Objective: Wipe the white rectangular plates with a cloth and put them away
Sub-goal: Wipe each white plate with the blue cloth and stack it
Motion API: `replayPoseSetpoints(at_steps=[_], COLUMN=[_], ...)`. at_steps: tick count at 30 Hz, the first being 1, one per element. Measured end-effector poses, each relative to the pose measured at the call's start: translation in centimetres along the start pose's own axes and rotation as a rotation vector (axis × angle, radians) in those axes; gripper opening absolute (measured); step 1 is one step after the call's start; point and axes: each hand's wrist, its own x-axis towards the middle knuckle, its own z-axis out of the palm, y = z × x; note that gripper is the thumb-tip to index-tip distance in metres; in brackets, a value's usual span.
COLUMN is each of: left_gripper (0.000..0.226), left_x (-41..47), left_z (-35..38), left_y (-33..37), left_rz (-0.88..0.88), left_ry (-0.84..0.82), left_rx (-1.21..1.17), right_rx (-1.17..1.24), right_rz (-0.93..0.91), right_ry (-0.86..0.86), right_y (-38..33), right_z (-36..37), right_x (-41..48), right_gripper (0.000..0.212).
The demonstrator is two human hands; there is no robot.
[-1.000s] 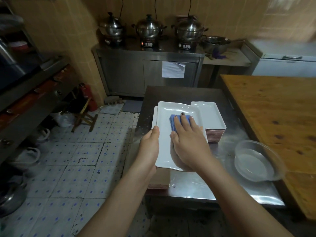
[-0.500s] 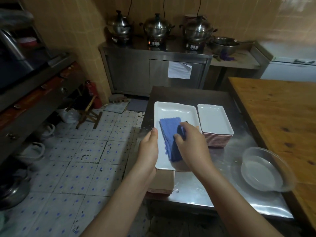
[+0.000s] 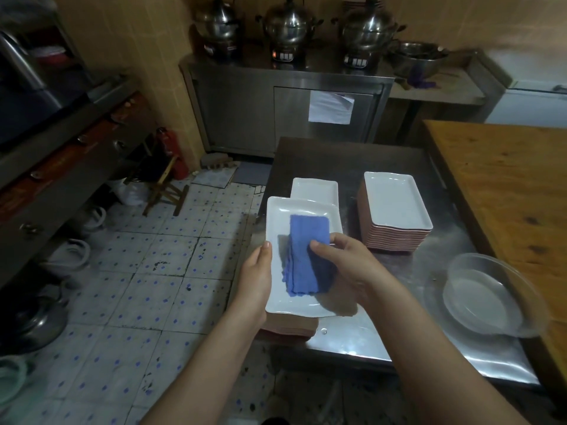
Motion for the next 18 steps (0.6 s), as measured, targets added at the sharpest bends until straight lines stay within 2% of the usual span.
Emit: replayPoseSetpoints(at_steps=[5, 14, 18], left_gripper=[0.03, 0.035, 0.037], left_x=[2.3, 5.7, 6.9], left_z=[-1.2, -2.2, -2.5], left_y=[-2.2, -5.9, -6.4], left_rz=[-0.027, -0.045, 0.033], left_ry=[0.029, 0.056, 0.075], left_rx=[0.068, 0.297, 0.484], right_rx=[0.346, 0.321, 0.299], right_rz=[0.082, 0.175, 0.187], right_ry=[-0.035, 0.036, 0.052], right_y=[2.1, 5.3, 5.4], right_z=[-0.7, -1.2, -1.2], right_x=[1.2, 3.2, 3.9], right_gripper=[0.021, 0.007, 0.007])
